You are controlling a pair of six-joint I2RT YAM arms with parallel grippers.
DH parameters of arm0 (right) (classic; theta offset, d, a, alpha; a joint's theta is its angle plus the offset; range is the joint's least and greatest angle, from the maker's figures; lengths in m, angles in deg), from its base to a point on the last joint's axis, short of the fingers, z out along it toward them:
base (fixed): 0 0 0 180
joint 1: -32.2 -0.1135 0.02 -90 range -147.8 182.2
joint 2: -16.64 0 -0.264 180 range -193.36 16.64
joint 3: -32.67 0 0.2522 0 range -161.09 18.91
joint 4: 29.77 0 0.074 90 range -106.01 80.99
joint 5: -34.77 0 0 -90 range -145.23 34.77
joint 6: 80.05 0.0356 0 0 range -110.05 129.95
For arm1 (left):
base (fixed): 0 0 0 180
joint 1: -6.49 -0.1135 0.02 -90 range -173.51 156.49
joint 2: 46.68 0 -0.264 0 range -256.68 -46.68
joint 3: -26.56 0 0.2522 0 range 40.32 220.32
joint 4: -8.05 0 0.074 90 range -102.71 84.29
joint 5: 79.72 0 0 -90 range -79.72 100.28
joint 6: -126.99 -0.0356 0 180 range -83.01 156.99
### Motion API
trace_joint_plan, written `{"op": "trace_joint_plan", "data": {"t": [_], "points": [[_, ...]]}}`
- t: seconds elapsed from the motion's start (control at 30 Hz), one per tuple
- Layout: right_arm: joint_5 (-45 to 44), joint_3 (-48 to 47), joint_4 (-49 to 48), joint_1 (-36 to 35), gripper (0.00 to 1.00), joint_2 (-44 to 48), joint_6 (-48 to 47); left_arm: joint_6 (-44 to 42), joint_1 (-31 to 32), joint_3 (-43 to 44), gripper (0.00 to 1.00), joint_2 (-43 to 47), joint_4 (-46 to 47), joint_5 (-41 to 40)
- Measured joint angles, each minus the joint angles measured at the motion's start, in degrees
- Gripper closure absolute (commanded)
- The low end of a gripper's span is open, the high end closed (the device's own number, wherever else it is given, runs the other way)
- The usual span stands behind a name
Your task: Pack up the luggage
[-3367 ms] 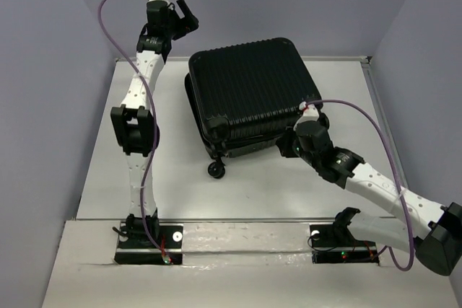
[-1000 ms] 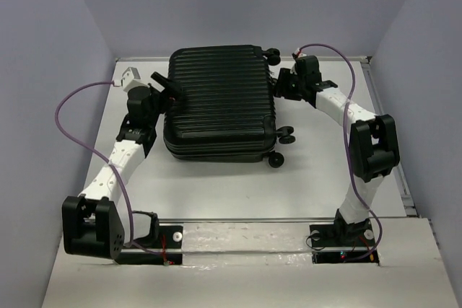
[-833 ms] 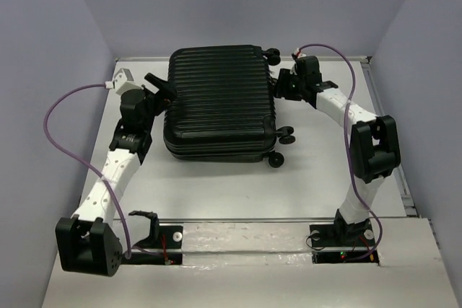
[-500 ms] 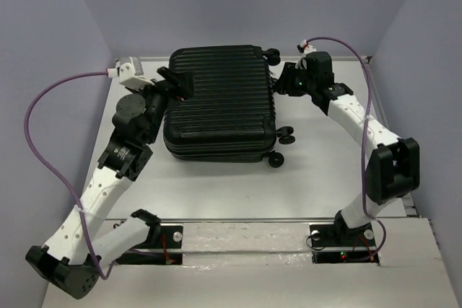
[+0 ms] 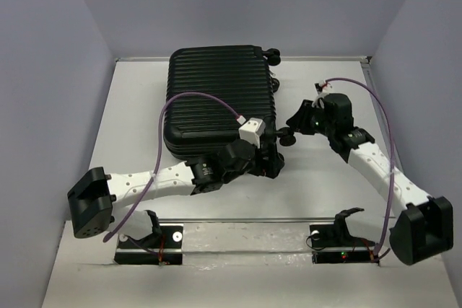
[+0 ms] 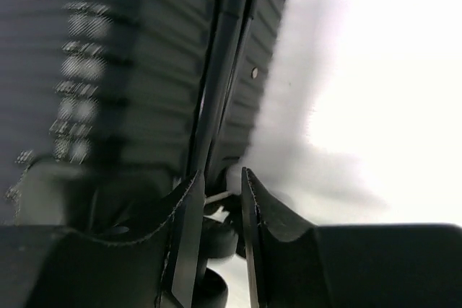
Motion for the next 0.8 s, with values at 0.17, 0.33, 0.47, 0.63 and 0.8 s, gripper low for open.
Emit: {"op": "trace_joint_plan", "data": {"t": [0.17,0.33,0.47,0.63,0.8], "points": [[1.2,6.7,-2.1,0.0,0.77,9.4,4.2,1.9,0.6,-0.9,0.01,-1.0,4.9,0.8],[5.9,12.3,-9.5,0.1,0.79,10.5,11.7,4.0,2.9,-1.1,0.01,-2.1,7.5,-0.7],[10.6,13.5,-13.8,0.2,0.79,9.5,16.2,6.6,3.1,-2.1,0.01,-2.1,9.3,-2.9],[14.2,13.7,-14.3,0.2,0.78,9.3,18.5,8.7,3.1,-2.5,0.01,-2.7,11.0,-5.4],[18.6,13.8,-15.5,0.2,0.76,7.8,18.6,10.0,3.1,-1.4,0.01,-7.1,12.7,-8.0]]}}
